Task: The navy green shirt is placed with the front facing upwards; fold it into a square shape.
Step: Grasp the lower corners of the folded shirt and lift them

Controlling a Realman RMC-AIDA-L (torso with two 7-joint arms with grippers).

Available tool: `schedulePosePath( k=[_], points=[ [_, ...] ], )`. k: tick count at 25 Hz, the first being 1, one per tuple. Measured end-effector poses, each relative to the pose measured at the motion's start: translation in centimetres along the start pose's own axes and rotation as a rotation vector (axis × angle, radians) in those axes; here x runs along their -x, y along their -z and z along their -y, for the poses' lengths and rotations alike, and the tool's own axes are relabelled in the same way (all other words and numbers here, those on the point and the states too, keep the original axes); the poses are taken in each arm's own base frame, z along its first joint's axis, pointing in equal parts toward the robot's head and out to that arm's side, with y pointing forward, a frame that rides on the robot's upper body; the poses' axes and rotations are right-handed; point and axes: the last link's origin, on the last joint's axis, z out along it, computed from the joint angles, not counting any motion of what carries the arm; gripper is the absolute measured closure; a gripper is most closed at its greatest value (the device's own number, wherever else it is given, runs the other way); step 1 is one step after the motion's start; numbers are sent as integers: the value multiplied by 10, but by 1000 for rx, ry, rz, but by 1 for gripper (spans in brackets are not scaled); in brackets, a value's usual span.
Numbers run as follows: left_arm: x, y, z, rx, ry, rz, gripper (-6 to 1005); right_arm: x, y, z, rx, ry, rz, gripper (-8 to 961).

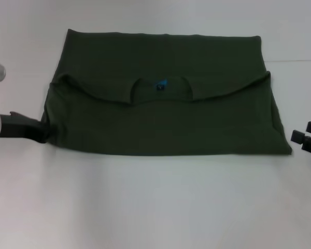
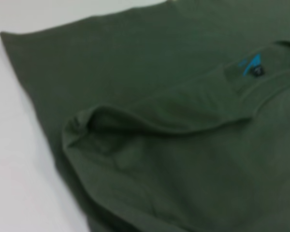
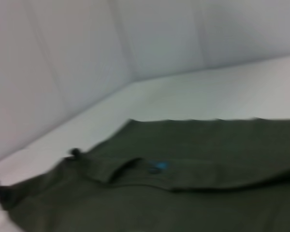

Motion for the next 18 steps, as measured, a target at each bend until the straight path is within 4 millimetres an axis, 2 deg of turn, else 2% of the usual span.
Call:
schedulePosePath(
  k=[4,18],
  points=[
    [-7,4,-5,8,-4,-35,961,-3,-4,10,-73,-42,-24,267],
    [-10,8,-10,10,-16,-66,962,-19,-38,14,-132,-92,-112,266]
  ],
)
